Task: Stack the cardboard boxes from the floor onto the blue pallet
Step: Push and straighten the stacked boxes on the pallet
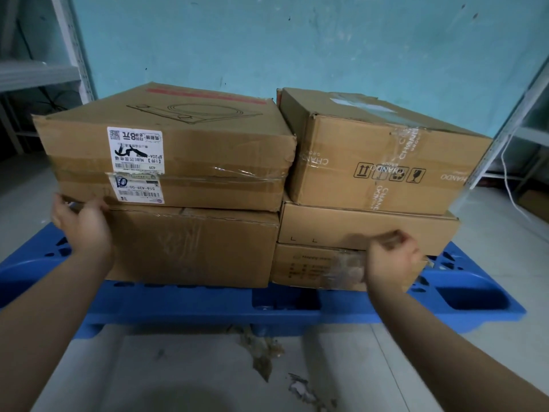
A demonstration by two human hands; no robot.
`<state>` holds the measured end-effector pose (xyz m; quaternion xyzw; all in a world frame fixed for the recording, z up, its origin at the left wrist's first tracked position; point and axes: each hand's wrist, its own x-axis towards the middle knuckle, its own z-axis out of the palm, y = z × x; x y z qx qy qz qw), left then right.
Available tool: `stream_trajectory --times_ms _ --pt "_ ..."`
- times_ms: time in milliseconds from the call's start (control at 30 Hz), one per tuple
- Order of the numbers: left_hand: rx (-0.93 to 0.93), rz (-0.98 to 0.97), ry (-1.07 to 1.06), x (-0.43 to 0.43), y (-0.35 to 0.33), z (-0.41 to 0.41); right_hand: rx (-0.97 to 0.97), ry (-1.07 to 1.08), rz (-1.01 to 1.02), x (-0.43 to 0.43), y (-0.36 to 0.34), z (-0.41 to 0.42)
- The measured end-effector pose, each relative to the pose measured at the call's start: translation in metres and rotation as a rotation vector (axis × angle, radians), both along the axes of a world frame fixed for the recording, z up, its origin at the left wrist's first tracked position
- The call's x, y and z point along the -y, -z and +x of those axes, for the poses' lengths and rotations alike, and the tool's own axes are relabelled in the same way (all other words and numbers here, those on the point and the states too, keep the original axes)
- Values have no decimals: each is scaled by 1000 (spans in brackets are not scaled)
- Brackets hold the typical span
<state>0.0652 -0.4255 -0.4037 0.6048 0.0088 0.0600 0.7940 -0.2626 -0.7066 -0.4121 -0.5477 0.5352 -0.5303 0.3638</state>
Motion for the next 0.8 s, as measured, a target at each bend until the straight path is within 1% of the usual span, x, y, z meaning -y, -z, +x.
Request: stream_trajectory --times_ms 67,100,167,233,300,333,467,567,800 --pt "21 -45 -3 0 -2 7 80 116 -51 30 -30 -19" --pt "35 -71 -5 1 -5 13 138 137 -63 46 -44 -29" --pt "38 -84 -22 6 -12 26 206 114 -11 74 -66 -50" --pt "16 -86 -51 10 -15 31 199 -36 44 91 -74 -63" --pt "27 -86 -86 12 -14 29 139 -190 44 94 -74 -64" --pt "35 -77 -91 12 -13 28 120 -226 30 93 -73 -62" --pt "26 -14 -29 13 -12 23 153 -228 3 91 -62 -58" --pt "62 47 7 13 -10 11 166 -239 23 96 -56 -62" --pt "63 50 27 11 -16 -5 152 -267 44 103 -43 -60"
